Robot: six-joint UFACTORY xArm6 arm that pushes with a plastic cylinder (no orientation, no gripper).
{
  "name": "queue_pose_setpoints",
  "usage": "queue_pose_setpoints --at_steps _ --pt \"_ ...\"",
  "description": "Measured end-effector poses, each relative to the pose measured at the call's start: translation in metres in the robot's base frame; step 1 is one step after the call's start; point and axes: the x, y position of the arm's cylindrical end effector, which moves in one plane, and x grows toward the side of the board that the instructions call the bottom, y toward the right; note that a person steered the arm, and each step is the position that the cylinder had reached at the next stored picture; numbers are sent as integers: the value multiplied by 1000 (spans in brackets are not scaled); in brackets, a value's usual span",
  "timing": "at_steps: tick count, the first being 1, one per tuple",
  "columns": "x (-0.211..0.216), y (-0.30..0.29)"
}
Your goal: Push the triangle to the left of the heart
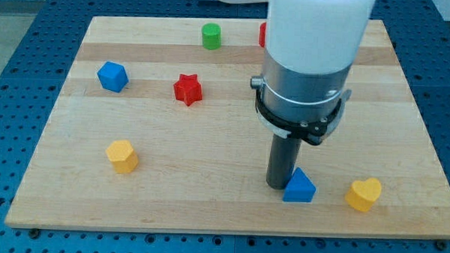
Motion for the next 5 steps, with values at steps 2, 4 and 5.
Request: queue_pose_setpoints --at_steps 2,4,5 --pt "4 3" --pt "4 28" --pt "4 37"
